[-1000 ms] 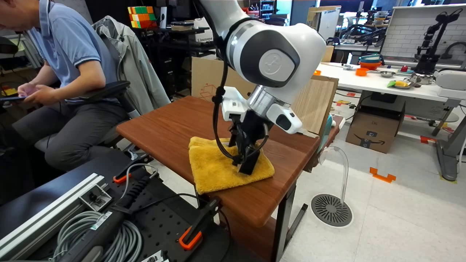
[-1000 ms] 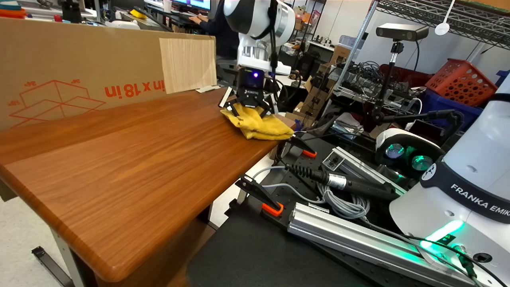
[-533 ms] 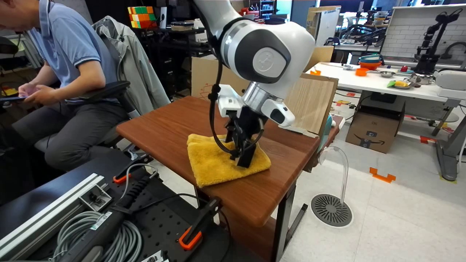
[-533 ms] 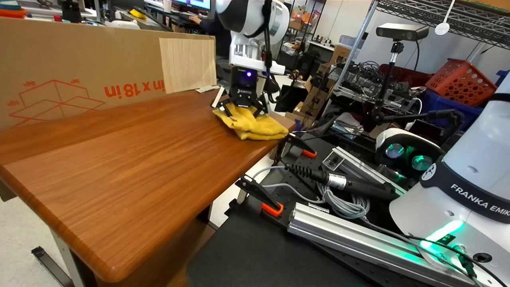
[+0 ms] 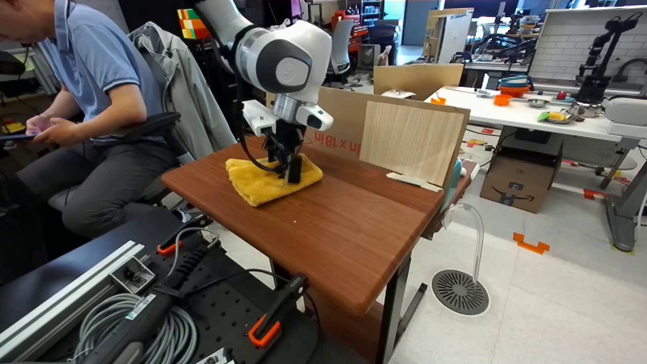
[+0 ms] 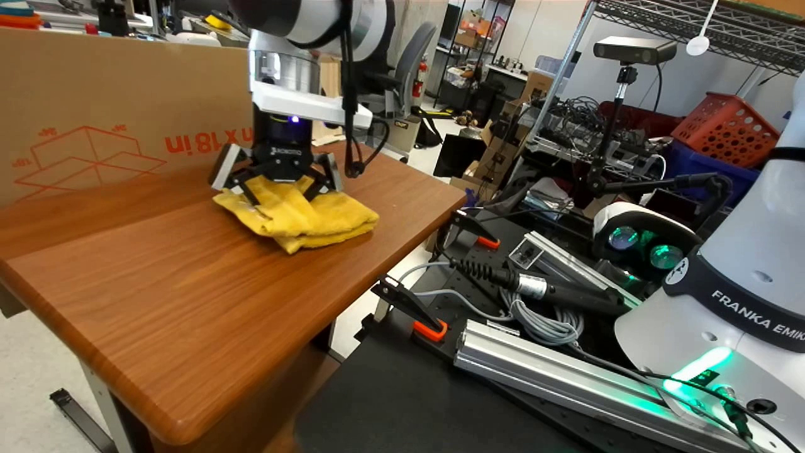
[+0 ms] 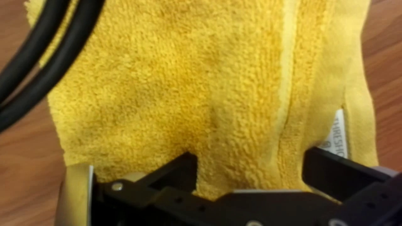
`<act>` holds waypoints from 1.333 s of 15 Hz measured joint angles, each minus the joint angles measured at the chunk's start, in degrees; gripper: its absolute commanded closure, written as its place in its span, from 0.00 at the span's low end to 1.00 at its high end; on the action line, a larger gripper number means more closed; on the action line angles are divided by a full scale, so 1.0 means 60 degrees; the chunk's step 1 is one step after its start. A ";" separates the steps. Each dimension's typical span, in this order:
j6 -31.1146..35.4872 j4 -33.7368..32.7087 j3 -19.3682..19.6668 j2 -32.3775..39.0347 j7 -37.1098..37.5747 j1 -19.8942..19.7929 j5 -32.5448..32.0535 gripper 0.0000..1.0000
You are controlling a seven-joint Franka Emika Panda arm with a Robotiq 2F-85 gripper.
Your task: Wipe the table with the towel
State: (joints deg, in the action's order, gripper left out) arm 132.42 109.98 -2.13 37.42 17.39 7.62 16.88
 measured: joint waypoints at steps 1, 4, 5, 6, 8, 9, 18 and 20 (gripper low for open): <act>0.0257 -0.0042 -0.0064 0.0035 0.0069 0.0286 -0.0079 0.00; 0.0925 -0.0081 -0.0185 0.0097 0.0184 0.0922 -0.0374 0.00; 0.1135 -0.0082 -0.0231 0.0113 0.0184 0.1072 -0.0421 0.00; 0.1330 -0.0081 -0.0293 0.0131 0.0184 0.1195 -0.0459 0.00; 0.1671 -0.0076 -0.0430 0.0168 0.0184 0.1411 -0.0520 0.00; 0.1840 -0.0053 -0.0480 0.0175 0.0184 0.1520 -0.0583 0.00; 0.3530 0.0601 -0.0776 -0.0014 -0.0195 0.1876 -0.0883 0.00; 0.4466 0.1077 -0.0884 -0.0192 -0.0403 0.1874 -0.0883 0.00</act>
State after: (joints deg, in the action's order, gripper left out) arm 159.22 116.44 -7.43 36.27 14.97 18.87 11.58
